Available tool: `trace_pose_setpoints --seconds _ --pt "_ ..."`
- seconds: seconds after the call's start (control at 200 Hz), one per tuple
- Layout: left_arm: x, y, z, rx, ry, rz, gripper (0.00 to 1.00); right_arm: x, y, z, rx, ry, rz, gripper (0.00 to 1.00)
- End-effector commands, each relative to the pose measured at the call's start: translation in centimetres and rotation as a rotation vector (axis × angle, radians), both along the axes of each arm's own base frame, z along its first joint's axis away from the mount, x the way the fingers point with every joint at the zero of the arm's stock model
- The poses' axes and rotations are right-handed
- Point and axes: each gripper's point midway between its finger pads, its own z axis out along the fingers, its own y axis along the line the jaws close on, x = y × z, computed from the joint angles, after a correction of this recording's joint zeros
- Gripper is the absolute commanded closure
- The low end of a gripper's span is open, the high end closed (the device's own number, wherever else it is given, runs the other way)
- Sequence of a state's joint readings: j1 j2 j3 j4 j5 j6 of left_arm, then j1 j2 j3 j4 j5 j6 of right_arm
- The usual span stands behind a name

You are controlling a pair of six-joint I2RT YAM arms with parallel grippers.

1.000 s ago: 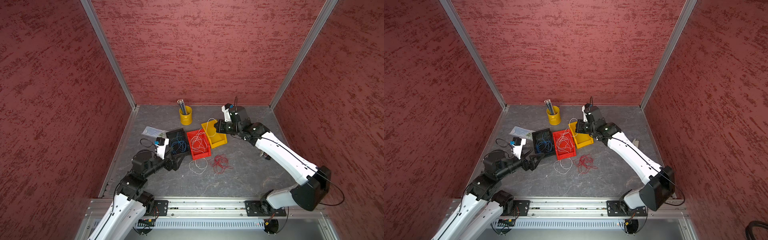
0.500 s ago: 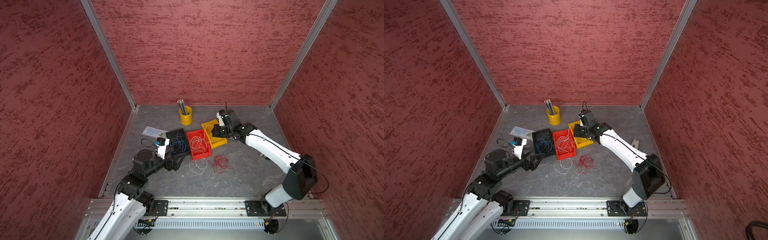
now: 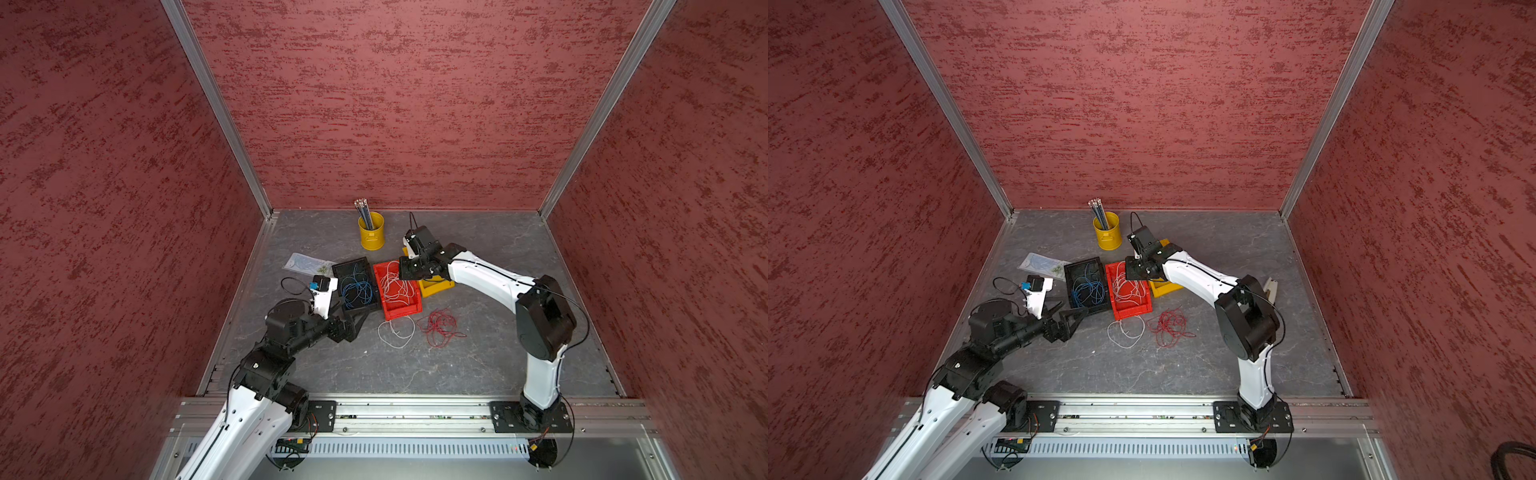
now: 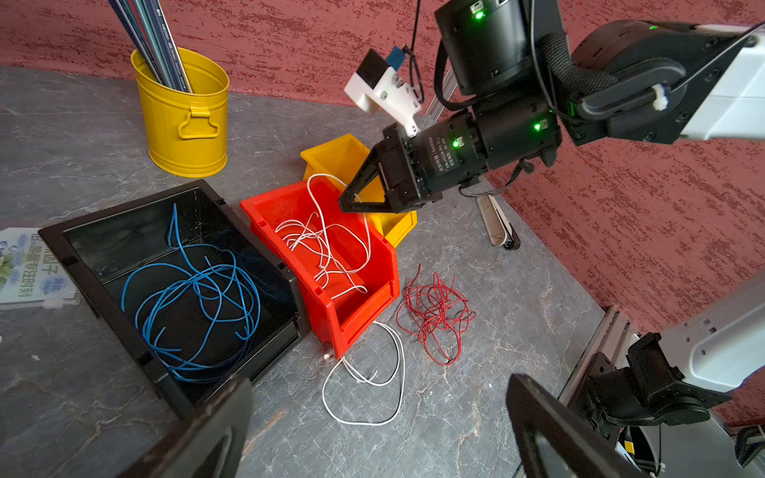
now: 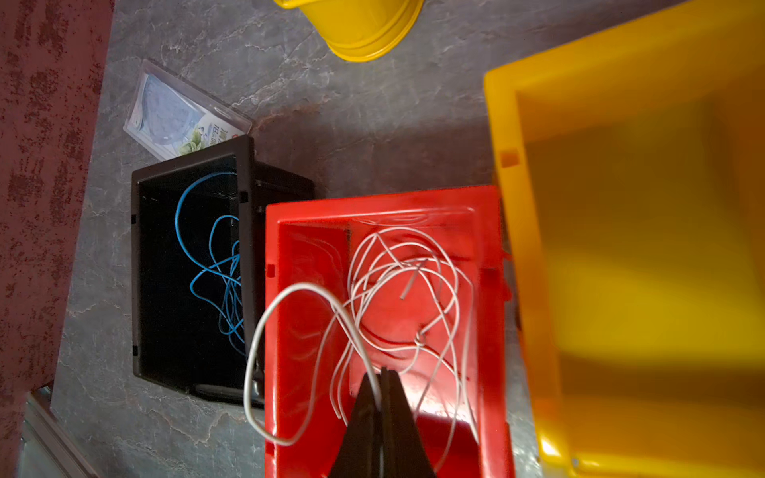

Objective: Untangle and sort cables by color
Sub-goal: Adjust the cable in the bin.

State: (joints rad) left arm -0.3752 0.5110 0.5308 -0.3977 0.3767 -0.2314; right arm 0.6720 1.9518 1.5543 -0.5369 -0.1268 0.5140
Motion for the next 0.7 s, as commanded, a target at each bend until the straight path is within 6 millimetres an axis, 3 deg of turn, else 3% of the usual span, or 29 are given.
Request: trace_pose_setpoints --seconds 0.0,0.135,0.301,0.371,0.456,0.696 --pt "0.2 0.0 1.1 -0.003 -0.001 -0.002 0.00 1.0 1.2 0.7 -0.020 -0.037 0.019 1.00" --pt "0.3 -0.1 1.0 0.008 0.019 -0.002 0.00 1.0 1.8 -1.2 -0.070 -0.007 0.046 1.00" --pt "0.5 0.1 0.4 0.025 0.068 0.012 0.00 0.9 1.2 -2.5 -0.124 0.013 0.046 1.00" --pt "0.6 0.0 0.0 0.026 0.096 0.013 0.00 0.7 1.1 -2.5 -0.129 0.019 0.056 0.88" --pt "1.0 0.0 -0.5 0.021 0.136 0.034 0.00 0.6 0.9 -1.9 -0.135 0.013 0.062 0.65" --pt "1.8 -0.4 -1.7 0.001 0.256 0.055 0.00 0.4 0.4 1.5 -0.128 -0.050 0.070 0.46"
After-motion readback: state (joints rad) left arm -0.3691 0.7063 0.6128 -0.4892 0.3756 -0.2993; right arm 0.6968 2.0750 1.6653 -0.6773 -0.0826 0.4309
